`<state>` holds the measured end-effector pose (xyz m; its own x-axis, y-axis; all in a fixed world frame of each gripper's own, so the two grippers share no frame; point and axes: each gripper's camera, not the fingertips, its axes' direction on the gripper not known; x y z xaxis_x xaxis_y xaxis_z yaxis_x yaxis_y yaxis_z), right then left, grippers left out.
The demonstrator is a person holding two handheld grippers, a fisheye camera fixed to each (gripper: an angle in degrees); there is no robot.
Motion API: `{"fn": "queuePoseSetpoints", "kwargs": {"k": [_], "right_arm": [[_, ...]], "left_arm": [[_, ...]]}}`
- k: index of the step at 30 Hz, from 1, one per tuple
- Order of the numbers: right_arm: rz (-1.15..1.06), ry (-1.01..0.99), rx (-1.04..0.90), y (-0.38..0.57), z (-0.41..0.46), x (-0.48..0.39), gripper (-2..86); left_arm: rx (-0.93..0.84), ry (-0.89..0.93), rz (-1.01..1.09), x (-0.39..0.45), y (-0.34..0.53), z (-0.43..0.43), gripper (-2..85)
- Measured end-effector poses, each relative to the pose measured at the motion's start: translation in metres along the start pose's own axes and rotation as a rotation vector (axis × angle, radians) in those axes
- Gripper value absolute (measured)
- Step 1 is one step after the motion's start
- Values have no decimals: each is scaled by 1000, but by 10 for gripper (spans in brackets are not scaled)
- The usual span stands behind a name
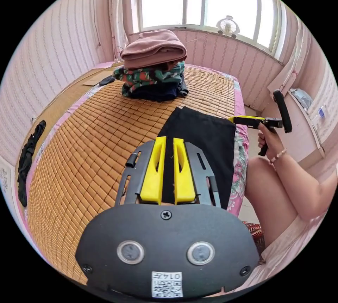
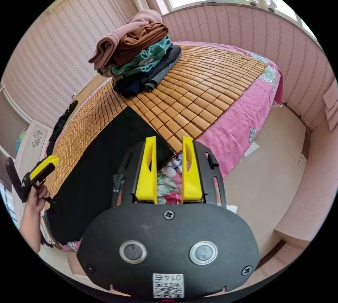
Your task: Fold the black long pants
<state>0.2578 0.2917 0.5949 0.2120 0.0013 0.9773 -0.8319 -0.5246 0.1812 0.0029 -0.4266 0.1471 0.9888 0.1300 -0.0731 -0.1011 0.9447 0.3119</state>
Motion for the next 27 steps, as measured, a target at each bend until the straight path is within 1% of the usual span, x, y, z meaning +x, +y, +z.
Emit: {"fn": "queuePoseSetpoints", "kwargs": {"k": [1, 3, 4, 6, 8, 10, 11, 12, 14, 16, 20, 22, 27], "right_arm": [[-3, 1, -1, 0, 2, 5, 109], [-46, -81, 5, -8, 5, 24, 110], [-60, -99, 3, -10, 6, 28, 110], [-92, -113, -7, -10, 12, 44, 112], [-69, -129, -3, -11, 15, 59, 120], [-53, -154, 8, -14, 16, 74, 127], [-49, -151, 8, -14, 19, 82, 128], [-38, -160, 27, -14, 21, 92, 128], [-14, -190, 35, -17, 23, 106, 125], [-7, -216, 34, -19, 25, 120, 124], [7, -281, 34, -25, 30, 147, 124], [10, -298, 31, -29, 32, 158, 123], [22, -343, 10, -42, 38, 194, 118]], "left_arm": [[-9, -10, 24, 4, -15, 9, 35], [-22, -32, 95, 23, -67, 50, 46], [-35, -21, 99, 26, -77, 62, 48], [-127, 22, 108, 39, -111, 111, 58], [-193, 24, 128, 51, -130, 145, 60], [-293, -17, 181, 66, -143, 178, 50], [-364, -65, 194, 75, -149, 197, 35], [-342, -76, 225, 84, -156, 200, 17], [-364, -115, 223, 92, -166, 205, 2], [-333, -113, 236, 99, -175, 199, -4], [-302, -175, 305, 110, -198, 187, -9], [-307, -180, 298, 109, -208, 191, -9], [-390, -149, 198, 103, -227, 237, -6]]}}
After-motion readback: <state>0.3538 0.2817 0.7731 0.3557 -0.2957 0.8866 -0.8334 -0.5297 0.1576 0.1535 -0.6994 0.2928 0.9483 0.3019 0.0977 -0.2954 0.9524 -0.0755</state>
